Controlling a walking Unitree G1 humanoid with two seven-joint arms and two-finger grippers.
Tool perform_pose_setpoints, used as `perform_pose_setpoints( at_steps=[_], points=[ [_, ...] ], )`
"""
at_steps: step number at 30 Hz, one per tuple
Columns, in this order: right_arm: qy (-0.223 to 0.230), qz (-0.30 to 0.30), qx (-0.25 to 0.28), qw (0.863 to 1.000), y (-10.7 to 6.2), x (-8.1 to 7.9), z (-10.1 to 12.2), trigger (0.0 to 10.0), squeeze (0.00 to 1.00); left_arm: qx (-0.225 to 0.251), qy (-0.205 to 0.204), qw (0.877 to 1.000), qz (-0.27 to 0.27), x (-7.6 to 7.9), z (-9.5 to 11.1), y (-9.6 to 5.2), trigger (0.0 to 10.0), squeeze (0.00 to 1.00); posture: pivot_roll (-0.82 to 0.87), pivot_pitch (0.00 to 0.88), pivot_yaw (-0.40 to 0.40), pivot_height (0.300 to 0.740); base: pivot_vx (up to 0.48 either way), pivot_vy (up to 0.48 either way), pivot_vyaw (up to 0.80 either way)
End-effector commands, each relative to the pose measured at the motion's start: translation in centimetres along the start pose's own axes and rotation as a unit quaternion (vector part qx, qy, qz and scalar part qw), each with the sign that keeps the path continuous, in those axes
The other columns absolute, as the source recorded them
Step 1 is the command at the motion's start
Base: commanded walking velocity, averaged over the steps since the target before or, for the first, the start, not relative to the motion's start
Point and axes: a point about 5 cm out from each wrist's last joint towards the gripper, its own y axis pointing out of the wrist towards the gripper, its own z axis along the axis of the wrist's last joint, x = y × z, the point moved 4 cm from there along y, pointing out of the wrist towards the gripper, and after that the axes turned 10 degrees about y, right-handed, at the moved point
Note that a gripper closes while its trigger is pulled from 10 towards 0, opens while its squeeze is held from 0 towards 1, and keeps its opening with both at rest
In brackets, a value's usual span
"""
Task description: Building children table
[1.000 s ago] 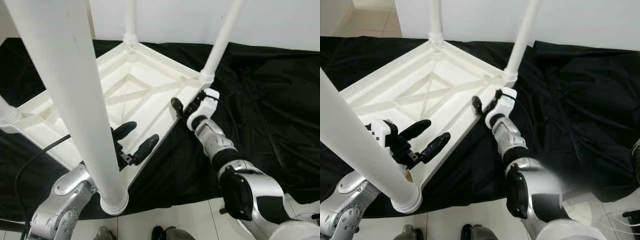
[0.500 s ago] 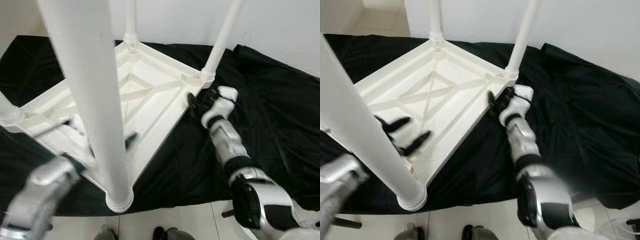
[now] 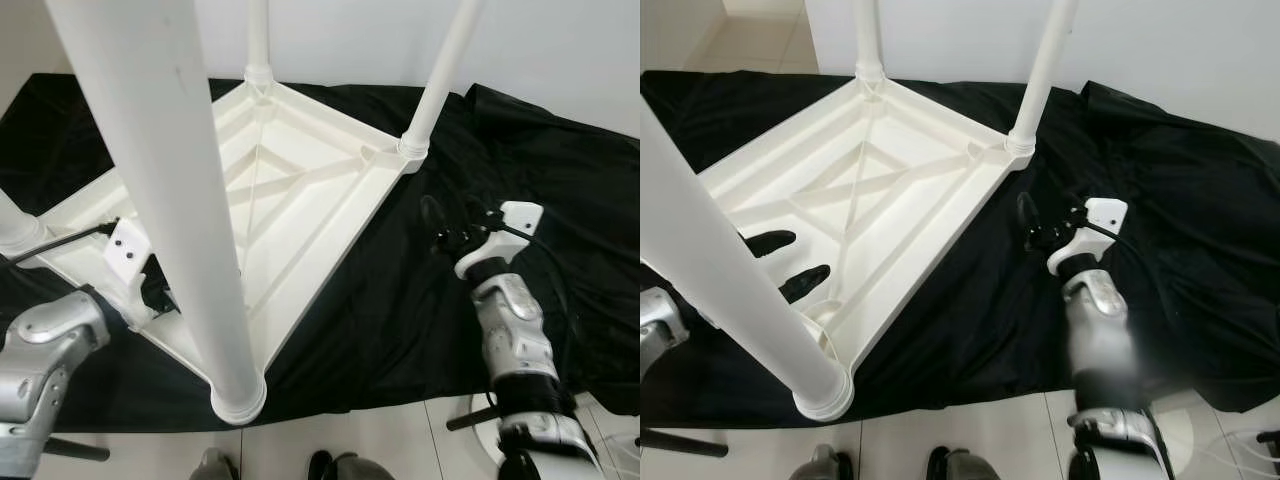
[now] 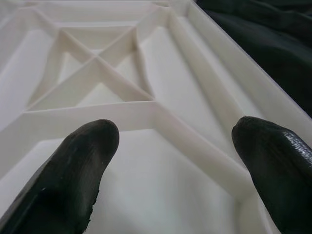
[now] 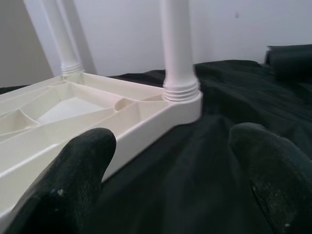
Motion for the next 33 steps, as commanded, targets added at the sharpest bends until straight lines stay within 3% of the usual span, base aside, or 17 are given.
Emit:
perform_pose_setpoints(
  at_steps=[1, 3, 5, 6, 7, 8, 16, 24, 33],
  points=[
    [-0.005, 0.002, -0.009, 1.0, -0.5, 0.3, 0.0, 10.0, 0.0, 0.007, -0.004, 0.996, -0.093, 1.6, -0.1, -0.4, 10.0, 1.0, 0.02, 0.167, -0.062, 0.74, 0.0, 0.0, 0.0],
    [-0.002, -0.012, -0.007, 1.0, -0.5, 1.0, 0.3, 10.0, 0.0, -0.015, -0.027, 0.989, -0.147, 2.6, -0.8, -1.0, 10.0, 1.0, 0.02, 0.164, -0.06, 0.74, 0.0, 0.0, 0.0],
    [0.005, -0.018, -0.005, 1.0, -0.5, 1.2, 0.5, 10.0, 0.0, -0.022, -0.034, 0.986, -0.163, 2.9, -1.1, -1.1, 10.0, 1.0, 0.02, 0.164, -0.06, 0.74, 0.0, 0.0, 0.0],
    [0.0, -0.016, -0.004, 1.0, -0.3, 1.0, 0.7, 10.0, 0.0, -0.026, -0.04, 0.982, -0.185, 3.2, -1.2, -1.3, 10.0, 0.9, 0.02, 0.161, -0.058, 0.74, 0.0, 0.0, 0.0],
    [0.0, -0.016, -0.004, 1.0, -0.3, 1.0, 0.7, 10.0, 0.0, -0.026, -0.04, 0.982, -0.185, 3.2, -1.2, -1.3, 10.0, 0.9, 0.02, 0.161, -0.058, 0.74, 0.0, 0.0, 0.0],
    [-0.003, -0.011, -0.006, 1.0, -0.3, 0.6, 0.8, 10.0, 0.0, -0.036, -0.042, 0.978, -0.202, 3.3, -1.4, -1.7, 10.0, 0.0, 0.02, 0.161, -0.058, 0.74, 0.0, 0.0, 0.0],
    [-0.008, -0.003, -0.025, 1.0, -0.7, 0.3, 0.5, 10.0, 0.0, -0.092, 0.008, 0.964, -0.251, 3.3, -1.9, -3.2, 10.0, 0.0, 0.03, 0.145, -0.064, 0.74, 0.0, 0.0, 0.0],
    [-0.011, 0.003, -0.032, 0.999, -0.4, 0.3, 0.5, 10.0, 0.0, -0.105, 0.041, 0.955, -0.276, 3.4, -1.1, -3.9, 10.0, 0.0, 0.05, 0.13, -0.076, 0.74, 0.0, 0.0, 0.0],
    [-0.013, 0.015, -0.04, 0.999, 0.1, -0.3, 0.2, 10.0, 0.0, -0.128, 0.064, 0.94, -0.31, 4.1, -1.9, -4.3, 10.0, 0.0, 0.05, 0.114, -0.084, 0.74, 0.0, 0.0, 0.0]
  ],
)
